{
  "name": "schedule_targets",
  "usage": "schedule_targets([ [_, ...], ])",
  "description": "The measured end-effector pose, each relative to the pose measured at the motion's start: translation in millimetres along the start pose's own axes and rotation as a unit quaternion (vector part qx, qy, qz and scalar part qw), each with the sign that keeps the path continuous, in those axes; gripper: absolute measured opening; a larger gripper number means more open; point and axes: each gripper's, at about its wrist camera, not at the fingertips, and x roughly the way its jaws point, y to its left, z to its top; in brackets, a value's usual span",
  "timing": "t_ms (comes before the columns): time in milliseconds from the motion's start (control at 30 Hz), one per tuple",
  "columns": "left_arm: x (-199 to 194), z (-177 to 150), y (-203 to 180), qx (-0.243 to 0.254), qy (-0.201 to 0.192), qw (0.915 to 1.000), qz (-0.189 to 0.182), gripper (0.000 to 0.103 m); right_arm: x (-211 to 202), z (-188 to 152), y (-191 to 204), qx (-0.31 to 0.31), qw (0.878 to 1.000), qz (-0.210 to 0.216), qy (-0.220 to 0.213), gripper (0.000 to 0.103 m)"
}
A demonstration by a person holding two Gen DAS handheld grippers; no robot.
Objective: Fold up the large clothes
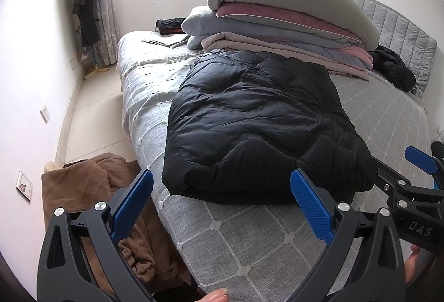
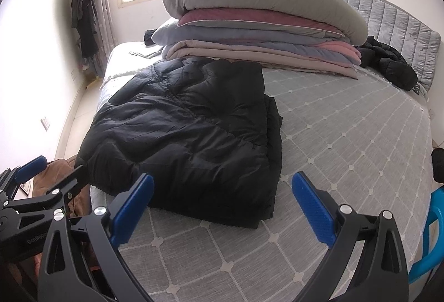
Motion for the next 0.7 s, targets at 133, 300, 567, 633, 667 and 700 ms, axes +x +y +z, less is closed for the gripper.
schedule_targets([
  [133, 0.6, -0.8, 0.0, 0.001, 0.0, 1.0, -0.001, 0.095, -0.7, -0.2, 0.6, -0.001, 1.0, 0.0, 0.0, 0.096],
  [300, 1.2, -0.6, -0.2, 0.001, 0.0, 1.0, -0.002, 0.095, -0.6, -0.8, 1.7, -0.001, 1.0, 0.001, 0.002, 0.096],
  [567, 3.0, 1.0, -0.1, 0.004, 0.002, 1.0, -0.003, 0.095, -1.1, -1.0, 1.4, -0.002, 1.0, 0.003, 0.004, 0.096],
  [633, 4.0, 1.9, -0.7, 0.005, 0.002, 1.0, -0.003, 0.095, -0.9, -0.9, 1.4, -0.001, 1.0, 0.003, 0.003, 0.096],
  [667, 4.7, 2.5, -1.0, 0.006, 0.002, 1.0, -0.003, 0.095, -0.4, -0.2, 0.7, -0.002, 1.0, 0.004, 0.003, 0.096],
  [700, 5.3, 2.7, -1.1, 0.007, 0.003, 1.0, -0.003, 0.095, -0.6, -0.3, 0.7, -0.002, 1.0, 0.004, 0.003, 0.096],
])
